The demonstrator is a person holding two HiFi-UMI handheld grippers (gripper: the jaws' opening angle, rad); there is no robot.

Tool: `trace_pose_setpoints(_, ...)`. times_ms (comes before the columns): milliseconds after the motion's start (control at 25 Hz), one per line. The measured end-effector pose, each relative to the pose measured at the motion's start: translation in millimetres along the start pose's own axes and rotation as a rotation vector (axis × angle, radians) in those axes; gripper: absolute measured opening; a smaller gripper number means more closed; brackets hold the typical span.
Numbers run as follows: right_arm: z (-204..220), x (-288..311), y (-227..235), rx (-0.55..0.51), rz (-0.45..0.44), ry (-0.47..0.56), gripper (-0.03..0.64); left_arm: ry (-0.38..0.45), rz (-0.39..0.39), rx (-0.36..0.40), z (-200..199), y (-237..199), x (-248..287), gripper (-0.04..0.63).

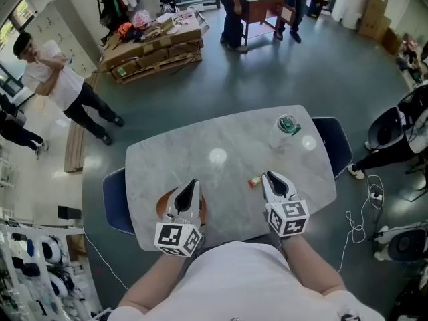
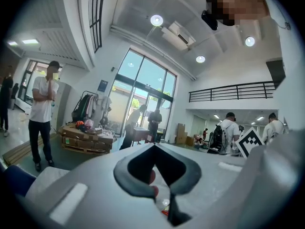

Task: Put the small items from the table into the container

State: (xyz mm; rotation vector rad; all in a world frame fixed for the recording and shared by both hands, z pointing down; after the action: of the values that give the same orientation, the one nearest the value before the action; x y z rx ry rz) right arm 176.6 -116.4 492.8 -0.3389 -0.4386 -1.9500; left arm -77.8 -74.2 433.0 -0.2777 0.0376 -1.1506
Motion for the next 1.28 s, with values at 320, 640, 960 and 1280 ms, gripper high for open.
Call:
trace_pose_setpoints(320, 102, -11, 91, 0.087, 0.153, -0.229, 0.115, -0.142, 0.114, -0.031, 31, 33, 37, 0.005)
trace_pose_setpoints(640, 240, 8, 124, 0.166, 0.123, -0.5, 0.24, -0.264, 0.083, -0.036, 71, 39, 51, 0.005)
trace_pose_setpoints(960, 320, 45, 126, 0.134, 0.15, -0.651, 0.279, -0.341, 0.023, -0.041, 98, 35, 45, 0.005)
trace_pose_setpoints(1280, 336, 63, 122, 0.064, 0.182, -0.684, 0.233, -0.341, -0.051, -0.045, 106, 20, 30, 0.005)
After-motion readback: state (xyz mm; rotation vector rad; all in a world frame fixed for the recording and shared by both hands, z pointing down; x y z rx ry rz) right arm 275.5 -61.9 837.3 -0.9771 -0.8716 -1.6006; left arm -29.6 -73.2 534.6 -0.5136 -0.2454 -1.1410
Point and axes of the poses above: the fingertips, and each gripper's own axes: x forward along the fingers, y to its right, z out of its underside, the point moved 6 cm from there along -x, backward along the fingers, and after that the axes turned 3 degrees about z, right-handed, at the moved point
